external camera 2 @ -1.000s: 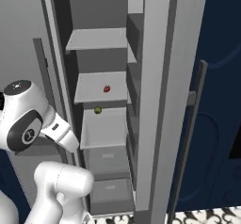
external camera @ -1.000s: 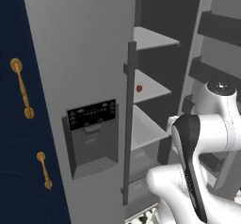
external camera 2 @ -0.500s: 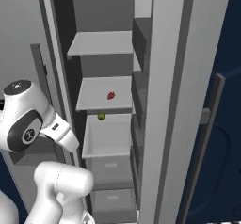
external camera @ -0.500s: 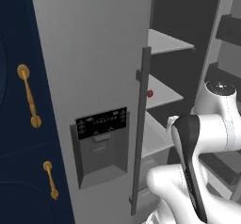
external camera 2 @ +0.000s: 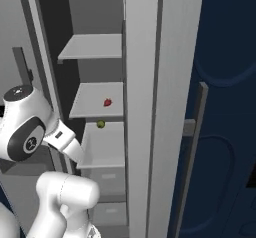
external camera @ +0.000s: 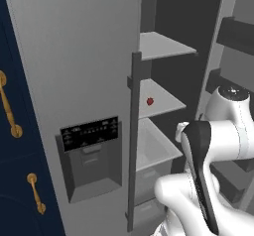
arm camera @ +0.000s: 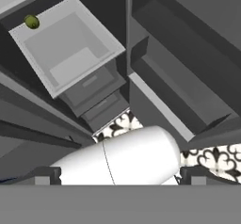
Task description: Take the strawberry from the fridge and place it on top of the pancake, located on the dining counter.
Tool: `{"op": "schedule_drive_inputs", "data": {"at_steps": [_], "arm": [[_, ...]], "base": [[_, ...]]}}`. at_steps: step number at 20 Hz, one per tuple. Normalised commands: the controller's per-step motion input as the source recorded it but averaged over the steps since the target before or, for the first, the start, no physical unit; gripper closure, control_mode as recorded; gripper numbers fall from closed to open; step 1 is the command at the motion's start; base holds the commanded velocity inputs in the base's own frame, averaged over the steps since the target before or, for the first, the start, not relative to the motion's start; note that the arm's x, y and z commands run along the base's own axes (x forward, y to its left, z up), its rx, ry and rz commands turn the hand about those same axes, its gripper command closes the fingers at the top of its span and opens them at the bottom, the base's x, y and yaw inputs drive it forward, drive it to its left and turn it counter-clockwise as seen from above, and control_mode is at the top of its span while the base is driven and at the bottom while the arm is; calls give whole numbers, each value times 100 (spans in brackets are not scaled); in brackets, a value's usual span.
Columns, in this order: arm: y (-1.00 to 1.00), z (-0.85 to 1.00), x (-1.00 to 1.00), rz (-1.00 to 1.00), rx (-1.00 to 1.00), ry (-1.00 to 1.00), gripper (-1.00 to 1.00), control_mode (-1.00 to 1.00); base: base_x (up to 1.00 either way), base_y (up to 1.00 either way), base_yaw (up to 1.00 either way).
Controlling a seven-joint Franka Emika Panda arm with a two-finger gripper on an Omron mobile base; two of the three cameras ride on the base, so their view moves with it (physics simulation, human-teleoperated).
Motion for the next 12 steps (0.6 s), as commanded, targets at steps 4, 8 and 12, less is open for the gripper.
{"op": "schedule_drive_inputs", "data": {"at_steps": [4, 8, 12], "arm": [[0, 0, 0, 0, 0, 0, -100, 100], [0, 0, 0, 0, 0, 0, -100, 100], [0, 0, 0, 0, 0, 0, -100, 100]], "base": [[24, -9, 1], [39, 0, 0], [34, 0, 0]]}}
